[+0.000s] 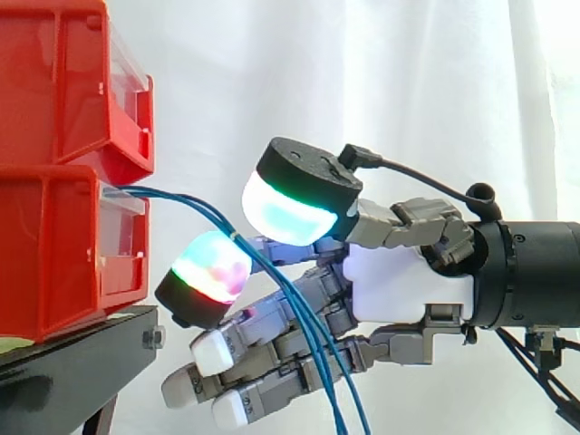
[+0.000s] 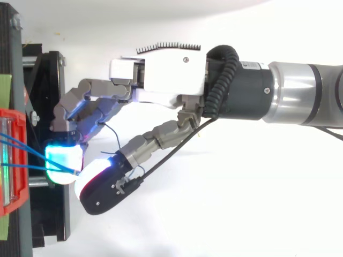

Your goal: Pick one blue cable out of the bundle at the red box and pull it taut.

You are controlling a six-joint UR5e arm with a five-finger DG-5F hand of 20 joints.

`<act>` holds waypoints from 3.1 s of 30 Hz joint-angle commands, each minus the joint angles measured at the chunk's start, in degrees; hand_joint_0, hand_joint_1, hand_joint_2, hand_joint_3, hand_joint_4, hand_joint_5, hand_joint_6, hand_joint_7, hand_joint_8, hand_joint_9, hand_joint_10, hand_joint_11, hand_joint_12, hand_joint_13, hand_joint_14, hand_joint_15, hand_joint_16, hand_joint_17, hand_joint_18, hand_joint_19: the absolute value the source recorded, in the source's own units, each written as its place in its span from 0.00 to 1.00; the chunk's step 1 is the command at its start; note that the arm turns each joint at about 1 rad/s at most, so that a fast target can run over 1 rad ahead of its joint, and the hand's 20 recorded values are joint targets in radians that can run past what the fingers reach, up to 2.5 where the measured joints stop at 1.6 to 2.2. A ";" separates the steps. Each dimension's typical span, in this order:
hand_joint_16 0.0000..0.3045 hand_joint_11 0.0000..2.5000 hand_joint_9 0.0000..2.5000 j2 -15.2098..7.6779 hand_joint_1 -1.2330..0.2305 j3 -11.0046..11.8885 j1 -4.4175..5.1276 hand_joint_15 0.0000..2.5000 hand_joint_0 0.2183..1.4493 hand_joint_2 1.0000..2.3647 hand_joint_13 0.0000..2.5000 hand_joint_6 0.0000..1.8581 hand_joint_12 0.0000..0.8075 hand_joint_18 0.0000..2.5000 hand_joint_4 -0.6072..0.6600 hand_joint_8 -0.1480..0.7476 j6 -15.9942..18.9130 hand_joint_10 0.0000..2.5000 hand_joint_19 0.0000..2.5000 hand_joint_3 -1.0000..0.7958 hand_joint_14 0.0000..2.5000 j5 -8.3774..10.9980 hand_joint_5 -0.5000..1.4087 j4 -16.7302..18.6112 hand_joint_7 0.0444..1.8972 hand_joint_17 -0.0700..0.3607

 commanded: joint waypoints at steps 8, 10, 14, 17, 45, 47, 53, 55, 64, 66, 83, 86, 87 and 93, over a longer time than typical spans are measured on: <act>0.17 0.18 0.36 0.00 0.25 0.03 0.35 0.05 0.35 0.01 0.21 0.49 0.47 0.21 0.50 0.61 0.00 0.00 0.10 0.43 0.00 0.05 0.19 -0.01 0.47 0.43; 0.17 0.19 0.36 0.00 0.25 -0.06 0.35 0.05 0.35 0.01 0.21 0.50 0.47 0.21 0.50 0.61 0.00 0.00 0.10 0.43 0.00 -0.04 0.19 -0.09 0.46 0.43; 0.17 0.18 0.36 0.00 0.26 0.03 0.44 0.05 0.35 0.01 0.21 0.50 0.47 0.21 0.52 0.61 0.00 0.00 0.10 0.42 0.00 -0.04 0.19 -0.45 0.44 0.43; 0.17 0.18 0.37 0.00 0.27 0.03 0.52 0.05 0.34 0.01 0.21 0.49 0.47 0.21 0.55 0.61 0.09 0.00 0.11 0.40 0.00 -0.04 0.19 -1.06 0.42 0.43; 0.18 0.20 0.39 3.52 0.24 -0.67 2.02 0.06 0.33 0.01 0.21 0.48 0.49 0.22 0.55 0.61 3.52 0.00 0.11 0.49 0.00 0.05 0.20 -9.41 0.49 0.45; 0.17 0.21 0.38 3.87 0.21 -0.67 2.02 0.06 0.36 0.01 0.21 0.48 0.48 0.22 0.53 0.61 3.34 0.00 0.10 0.46 0.00 0.05 0.19 -9.50 0.51 0.44; 0.17 0.21 0.37 4.48 0.18 -0.67 2.02 0.05 0.40 0.00 0.22 0.48 0.48 0.23 0.59 0.60 3.25 0.00 0.09 0.28 0.00 0.14 0.19 -10.46 0.45 0.44; 0.17 0.21 0.37 4.39 0.18 -0.67 2.02 0.05 0.38 0.00 0.22 0.48 0.48 0.23 0.61 0.59 3.25 0.00 0.10 0.28 0.00 0.32 0.19 -10.55 0.44 0.43; 0.18 0.20 0.40 4.39 0.31 -0.67 2.02 0.06 0.26 0.00 0.22 0.47 0.49 0.23 0.59 0.62 3.08 0.00 0.11 0.28 0.00 0.32 0.20 -10.55 0.46 0.44; 0.18 0.20 0.40 4.39 0.35 -0.76 2.02 0.06 0.26 0.00 0.22 0.47 0.49 0.23 0.58 0.62 3.08 0.00 0.12 0.28 0.00 0.32 0.20 -10.55 0.46 0.44; 0.18 0.33 0.44 4.39 0.27 -0.67 2.02 0.07 0.33 0.01 0.23 0.48 0.50 0.24 0.58 0.65 3.08 0.00 0.11 0.45 0.00 0.40 0.20 -10.55 0.49 0.45; 0.18 0.37 0.46 4.39 0.25 -0.67 2.02 0.07 0.34 0.01 0.24 0.48 0.50 0.24 0.57 0.64 3.08 0.00 0.11 0.44 0.00 0.40 0.20 -10.82 0.48 0.44; 0.17 0.37 0.46 4.39 0.25 -0.76 2.02 0.07 0.34 0.01 0.23 0.48 0.49 0.24 0.57 0.64 3.08 0.00 0.11 0.44 0.00 0.32 0.20 -10.90 0.49 0.44; 0.17 0.41 0.46 4.39 0.20 -0.76 2.02 0.07 0.39 0.01 0.24 0.48 0.49 0.24 0.54 0.63 3.25 0.00 0.10 0.37 0.00 0.14 0.19 -12.13 0.49 0.44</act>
